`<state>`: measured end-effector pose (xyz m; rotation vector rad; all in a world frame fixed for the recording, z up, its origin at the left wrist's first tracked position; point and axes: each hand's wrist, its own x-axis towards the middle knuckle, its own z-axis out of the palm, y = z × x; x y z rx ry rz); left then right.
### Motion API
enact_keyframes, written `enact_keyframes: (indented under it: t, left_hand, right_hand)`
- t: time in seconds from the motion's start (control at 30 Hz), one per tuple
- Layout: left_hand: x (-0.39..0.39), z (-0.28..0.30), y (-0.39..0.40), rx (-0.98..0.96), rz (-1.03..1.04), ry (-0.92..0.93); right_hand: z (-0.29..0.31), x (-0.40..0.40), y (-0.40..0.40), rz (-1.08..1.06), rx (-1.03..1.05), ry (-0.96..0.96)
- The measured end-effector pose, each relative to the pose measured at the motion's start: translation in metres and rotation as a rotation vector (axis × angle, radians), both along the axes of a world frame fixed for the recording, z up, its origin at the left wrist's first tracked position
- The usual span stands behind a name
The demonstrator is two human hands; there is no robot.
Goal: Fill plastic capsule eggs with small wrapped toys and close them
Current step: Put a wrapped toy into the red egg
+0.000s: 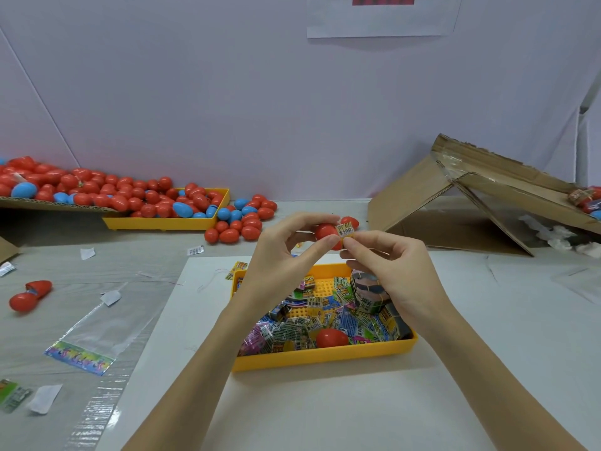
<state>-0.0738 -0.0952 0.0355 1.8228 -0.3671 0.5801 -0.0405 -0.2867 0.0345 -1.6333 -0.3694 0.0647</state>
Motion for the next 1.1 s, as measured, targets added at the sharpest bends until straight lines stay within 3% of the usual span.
enact_keyframes:
  t: [0.63,0.8,1.1]
  left_hand:
    - [-0.0013,-0.0009,0.0005,-0.006,-0.017,-0.068]
    - [-0.0006,0.0009,0.0049,0.015,-0.032,-0.054]
    - [0.0002,0.0005,0.0035,0.059,-0.027,-0.011]
  right_hand:
    - [-0.0017,0.0016,0.0035,0.067,0.03,0.087]
    - [0.0006,0.0042,0.002,0.136,0.204,0.207]
    - [-0.0013,0.0052,0.0022,0.1,0.115,0.157]
